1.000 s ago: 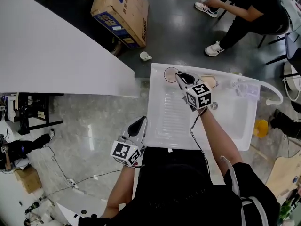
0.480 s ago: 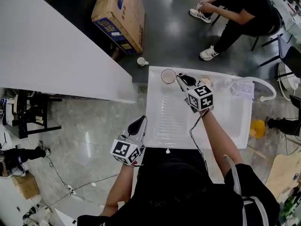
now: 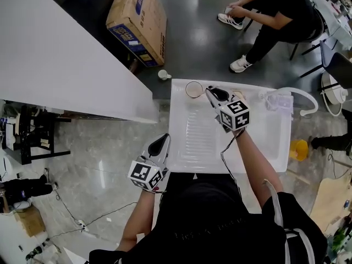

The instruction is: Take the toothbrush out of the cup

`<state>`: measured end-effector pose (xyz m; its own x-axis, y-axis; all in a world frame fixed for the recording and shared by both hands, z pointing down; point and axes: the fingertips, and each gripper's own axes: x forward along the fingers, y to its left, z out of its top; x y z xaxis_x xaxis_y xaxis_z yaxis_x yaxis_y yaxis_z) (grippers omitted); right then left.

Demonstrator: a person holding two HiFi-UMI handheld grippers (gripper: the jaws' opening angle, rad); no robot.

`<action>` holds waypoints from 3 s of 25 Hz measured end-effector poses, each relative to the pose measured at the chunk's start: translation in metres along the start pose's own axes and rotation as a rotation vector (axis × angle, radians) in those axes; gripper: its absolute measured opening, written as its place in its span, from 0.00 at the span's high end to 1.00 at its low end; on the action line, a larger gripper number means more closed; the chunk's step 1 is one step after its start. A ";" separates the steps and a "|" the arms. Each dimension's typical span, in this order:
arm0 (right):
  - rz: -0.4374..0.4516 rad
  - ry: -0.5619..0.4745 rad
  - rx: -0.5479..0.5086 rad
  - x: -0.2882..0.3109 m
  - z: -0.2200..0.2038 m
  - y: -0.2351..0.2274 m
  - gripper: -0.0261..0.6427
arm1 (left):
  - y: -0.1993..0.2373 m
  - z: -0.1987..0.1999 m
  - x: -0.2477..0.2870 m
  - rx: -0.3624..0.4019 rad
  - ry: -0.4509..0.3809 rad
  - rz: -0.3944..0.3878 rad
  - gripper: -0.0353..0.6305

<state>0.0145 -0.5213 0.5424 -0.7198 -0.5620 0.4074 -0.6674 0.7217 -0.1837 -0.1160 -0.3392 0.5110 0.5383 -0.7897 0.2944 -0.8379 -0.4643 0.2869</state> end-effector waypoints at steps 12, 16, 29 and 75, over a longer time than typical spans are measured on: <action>-0.005 -0.024 -0.029 -0.026 0.016 0.006 0.88 | -0.004 0.008 0.003 0.021 -0.023 -0.026 0.93; -0.001 -0.034 -0.031 -0.034 0.021 0.012 0.88 | -0.001 0.015 0.001 0.030 -0.037 -0.023 0.93; 0.008 -0.074 -0.056 -0.067 0.031 0.030 0.88 | -0.005 0.018 0.001 0.044 -0.051 -0.038 0.93; -0.008 -0.014 0.009 -0.130 -0.033 0.081 0.88 | -0.034 0.014 0.014 0.072 -0.029 -0.148 0.93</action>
<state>0.0600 -0.3761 0.5037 -0.7171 -0.5736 0.3959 -0.6749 0.7134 -0.1888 -0.0815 -0.3403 0.4927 0.6545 -0.7212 0.2269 -0.7544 -0.6031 0.2592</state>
